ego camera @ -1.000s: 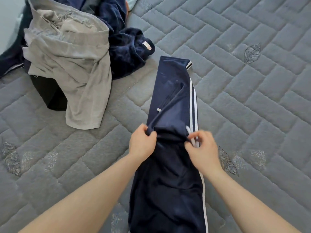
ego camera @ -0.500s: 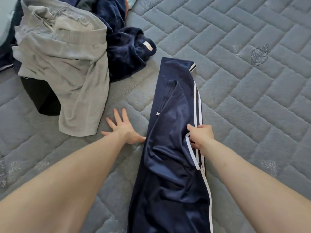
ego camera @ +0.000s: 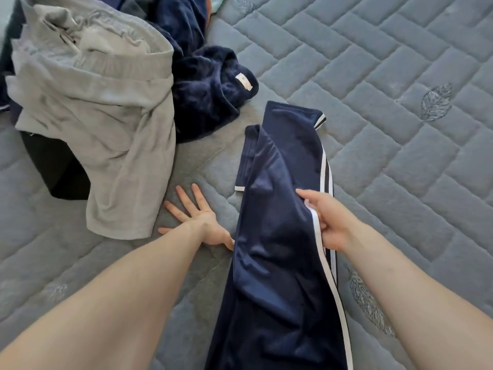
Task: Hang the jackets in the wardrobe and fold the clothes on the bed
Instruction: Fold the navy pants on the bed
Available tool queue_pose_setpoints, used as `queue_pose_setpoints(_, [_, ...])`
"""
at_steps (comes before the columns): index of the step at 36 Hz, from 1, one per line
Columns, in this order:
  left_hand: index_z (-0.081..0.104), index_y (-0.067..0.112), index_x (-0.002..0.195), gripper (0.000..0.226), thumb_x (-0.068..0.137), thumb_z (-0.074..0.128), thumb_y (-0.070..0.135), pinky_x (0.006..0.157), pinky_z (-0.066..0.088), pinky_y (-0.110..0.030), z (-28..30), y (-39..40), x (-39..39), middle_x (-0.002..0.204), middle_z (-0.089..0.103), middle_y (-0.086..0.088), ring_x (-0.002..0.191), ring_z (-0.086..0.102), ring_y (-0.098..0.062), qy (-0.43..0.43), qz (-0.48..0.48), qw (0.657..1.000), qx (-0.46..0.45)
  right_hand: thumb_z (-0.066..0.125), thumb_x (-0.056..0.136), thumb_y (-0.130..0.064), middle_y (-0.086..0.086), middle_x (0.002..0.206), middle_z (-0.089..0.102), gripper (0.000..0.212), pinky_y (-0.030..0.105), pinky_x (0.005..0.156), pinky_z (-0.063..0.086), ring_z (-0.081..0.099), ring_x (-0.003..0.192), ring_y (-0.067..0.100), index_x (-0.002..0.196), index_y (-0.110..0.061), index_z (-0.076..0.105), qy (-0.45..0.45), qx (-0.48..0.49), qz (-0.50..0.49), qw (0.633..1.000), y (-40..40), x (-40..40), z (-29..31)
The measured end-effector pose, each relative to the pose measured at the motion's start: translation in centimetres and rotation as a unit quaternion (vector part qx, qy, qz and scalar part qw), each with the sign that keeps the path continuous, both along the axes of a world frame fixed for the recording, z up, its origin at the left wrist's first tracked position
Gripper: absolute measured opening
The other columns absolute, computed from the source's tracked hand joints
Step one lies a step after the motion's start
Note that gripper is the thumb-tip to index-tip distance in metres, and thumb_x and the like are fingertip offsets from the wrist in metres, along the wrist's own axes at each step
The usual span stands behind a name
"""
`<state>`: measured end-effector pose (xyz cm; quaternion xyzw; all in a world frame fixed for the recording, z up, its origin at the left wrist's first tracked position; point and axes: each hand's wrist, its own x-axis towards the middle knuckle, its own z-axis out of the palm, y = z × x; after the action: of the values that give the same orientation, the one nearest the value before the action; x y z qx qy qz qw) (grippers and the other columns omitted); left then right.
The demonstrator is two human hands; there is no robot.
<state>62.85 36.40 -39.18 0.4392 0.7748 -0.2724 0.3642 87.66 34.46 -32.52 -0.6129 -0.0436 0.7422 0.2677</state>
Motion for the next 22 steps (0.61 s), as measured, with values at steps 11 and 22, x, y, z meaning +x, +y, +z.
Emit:
queue_pose_setpoints(11, [-0.066,0.022,0.115,0.19,0.028,0.097,0.062,0.097,0.003,-0.089,2.0,0.3,0.6,0.125,-0.071,-0.013,0.135,-0.045,-0.052,-0.025,0.0,0.999,-0.02,0.048,0.083,-0.003,0.002,0.076,0.059,0.053,0.019,0.048,0.037,0.037,0.046,0.022,0.111,-0.043,0.066,-0.429,0.501,0.011,0.752,3.0,0.2,3.2])
queue_pose_setpoints(22, [-0.068,0.025,0.111,0.193,0.017,0.096,0.062,0.093,0.001,-0.09,0.8,0.3,0.2,0.124,-0.072,-0.011,0.134,-0.046,-0.05,-0.031,-0.001,0.999,-0.013,0.072,0.087,-0.021,-0.017,0.101,0.061,0.042,0.026,0.087,0.041,0.06,0.1,0.013,0.123,-0.027,0.051,-0.448,0.152,0.061,0.879,2.2,2.7,-3.2])
